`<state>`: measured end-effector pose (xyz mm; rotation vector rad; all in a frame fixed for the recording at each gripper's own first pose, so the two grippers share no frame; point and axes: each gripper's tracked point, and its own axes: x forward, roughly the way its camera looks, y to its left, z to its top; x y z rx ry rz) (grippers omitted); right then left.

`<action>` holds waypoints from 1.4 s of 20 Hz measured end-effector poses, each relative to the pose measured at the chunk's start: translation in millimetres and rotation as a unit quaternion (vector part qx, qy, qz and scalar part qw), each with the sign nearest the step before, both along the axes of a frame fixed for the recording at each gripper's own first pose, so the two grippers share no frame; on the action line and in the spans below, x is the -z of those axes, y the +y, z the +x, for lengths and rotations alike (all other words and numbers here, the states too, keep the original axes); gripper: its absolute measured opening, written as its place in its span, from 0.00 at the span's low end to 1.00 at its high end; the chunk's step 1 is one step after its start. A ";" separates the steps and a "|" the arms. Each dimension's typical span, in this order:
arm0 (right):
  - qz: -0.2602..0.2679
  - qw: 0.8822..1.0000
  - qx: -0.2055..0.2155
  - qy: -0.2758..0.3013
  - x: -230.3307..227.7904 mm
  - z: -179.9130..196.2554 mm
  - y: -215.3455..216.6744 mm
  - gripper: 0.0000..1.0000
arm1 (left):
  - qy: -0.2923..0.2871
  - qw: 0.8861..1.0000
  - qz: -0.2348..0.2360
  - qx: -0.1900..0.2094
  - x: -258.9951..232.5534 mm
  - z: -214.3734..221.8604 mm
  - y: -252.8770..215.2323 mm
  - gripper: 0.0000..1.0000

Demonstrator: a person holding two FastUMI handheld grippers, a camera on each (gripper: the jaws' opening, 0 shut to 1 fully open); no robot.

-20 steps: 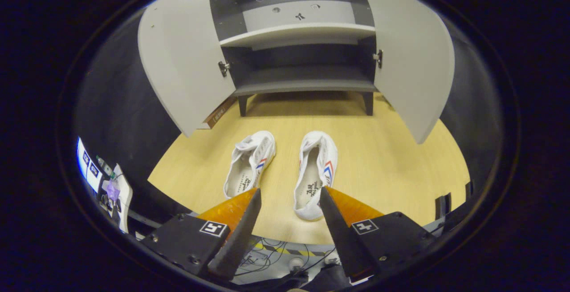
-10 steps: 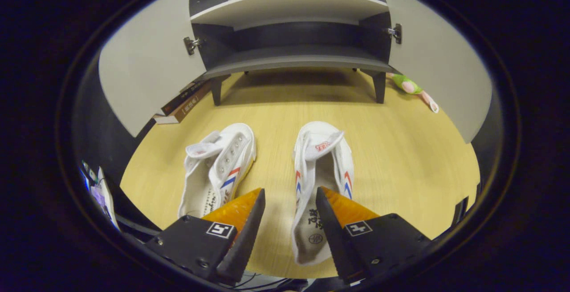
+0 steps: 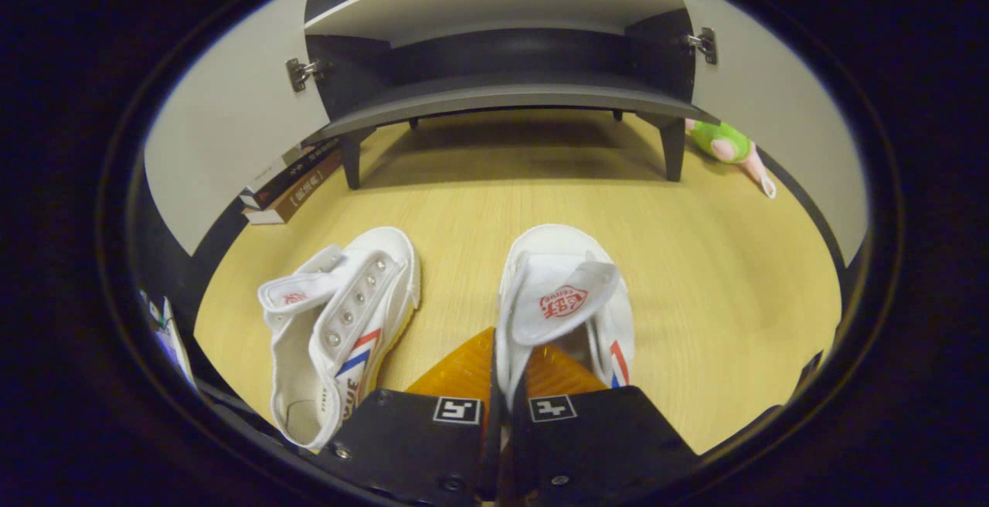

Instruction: Grab one shoe with the right hand and put it into the shoe cabinet, grab the other shoe with the left hand and put it into the shoe cabinet; then close the right door with the right hand and the left door with the left hand.

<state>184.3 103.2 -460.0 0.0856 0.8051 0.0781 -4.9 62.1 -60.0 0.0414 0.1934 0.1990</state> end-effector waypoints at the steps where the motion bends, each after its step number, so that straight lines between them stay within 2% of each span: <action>1: 0.000 1.000 -0.002 0.003 2.1 1.4 -0.4 0.11 | -0.001 1.000 -0.001 0.000 -1.4 1.6 -1.6 0.96; 5: -0.012 0.999 -0.022 0.024 -1.8 0.3 -4.6 0.05 | -0.011 1.000 -0.009 0.011 -8.4 8.4 -10.6 0.96; 9: 0.002 1.000 -0.024 0.020 -31.8 -7.4 -10.4 0.04 | -0.019 0.999 -0.012 0.024 -14.8 9.8 -15.8 0.96; 13: -0.008 0.999 -0.036 -0.022 -90.8 -20.3 -18.0 0.04 | -0.030 0.999 -0.013 0.038 -19.6 3.7 -18.3 0.96; 18: -0.001 0.996 -0.028 -0.086 -194.0 -18.3 -22.6 0.04 | -0.040 0.998 -0.024 0.047 -17.4 -12.4 -18.5 0.96; 21: -0.007 0.990 -0.038 -0.134 -259.9 -0.8 -21.7 0.04 | -0.042 0.997 -0.028 0.049 -13.3 -17.1 -18.3 0.96; 24: -0.016 0.982 -0.045 -0.181 -319.8 25.6 -19.4 0.04 | -0.040 0.998 -0.032 0.036 -10.5 -16.4 -14.5 0.96; 28: -0.024 0.972 -0.049 -0.227 -383.9 79.6 -14.8 0.04 | -0.041 0.998 -0.038 0.016 -11.9 -9.0 -13.4 0.96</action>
